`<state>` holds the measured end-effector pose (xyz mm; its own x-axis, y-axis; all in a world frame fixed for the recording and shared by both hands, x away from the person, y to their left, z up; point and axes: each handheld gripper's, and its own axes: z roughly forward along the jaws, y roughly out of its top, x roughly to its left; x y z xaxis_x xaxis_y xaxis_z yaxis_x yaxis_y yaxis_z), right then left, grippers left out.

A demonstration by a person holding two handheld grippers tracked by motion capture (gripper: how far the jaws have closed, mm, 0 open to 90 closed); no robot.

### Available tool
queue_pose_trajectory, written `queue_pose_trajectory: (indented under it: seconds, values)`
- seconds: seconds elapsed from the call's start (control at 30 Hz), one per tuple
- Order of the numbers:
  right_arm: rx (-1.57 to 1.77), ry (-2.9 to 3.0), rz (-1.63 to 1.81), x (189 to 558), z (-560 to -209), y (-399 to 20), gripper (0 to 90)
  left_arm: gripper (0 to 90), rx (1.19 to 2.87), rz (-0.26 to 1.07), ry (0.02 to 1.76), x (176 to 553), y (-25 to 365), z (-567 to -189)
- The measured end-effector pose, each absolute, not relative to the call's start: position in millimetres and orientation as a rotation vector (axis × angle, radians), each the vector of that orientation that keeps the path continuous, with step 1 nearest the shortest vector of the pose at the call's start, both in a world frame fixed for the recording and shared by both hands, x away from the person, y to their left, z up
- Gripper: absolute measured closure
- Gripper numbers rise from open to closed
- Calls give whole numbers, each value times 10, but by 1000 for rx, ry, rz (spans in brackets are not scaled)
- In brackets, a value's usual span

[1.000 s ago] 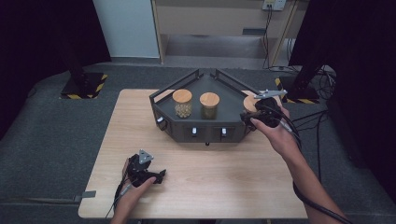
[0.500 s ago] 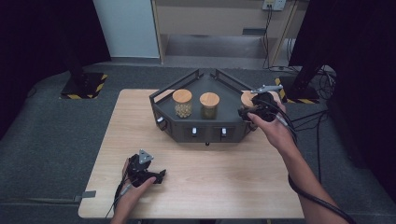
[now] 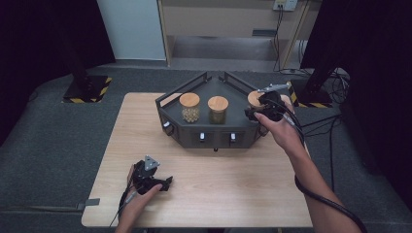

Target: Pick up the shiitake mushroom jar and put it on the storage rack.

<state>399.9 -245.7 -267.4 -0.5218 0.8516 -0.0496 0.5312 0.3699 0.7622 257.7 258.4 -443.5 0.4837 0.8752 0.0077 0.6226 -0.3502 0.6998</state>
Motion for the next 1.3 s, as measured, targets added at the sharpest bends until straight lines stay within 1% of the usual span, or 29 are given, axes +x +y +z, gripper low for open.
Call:
queue_pose_trajectory:
  seconds: [0.73, 1.3]
  values:
    - [1215, 2227, 961, 4299, -2795, -2298, 256, 0, 2095, 511, 1230, 2578, 2585, -4434]
    - [1228, 2239, 954, 4376, -2873, -2260, 256, 0, 2094, 511, 1230, 2578, 2585, -4434]
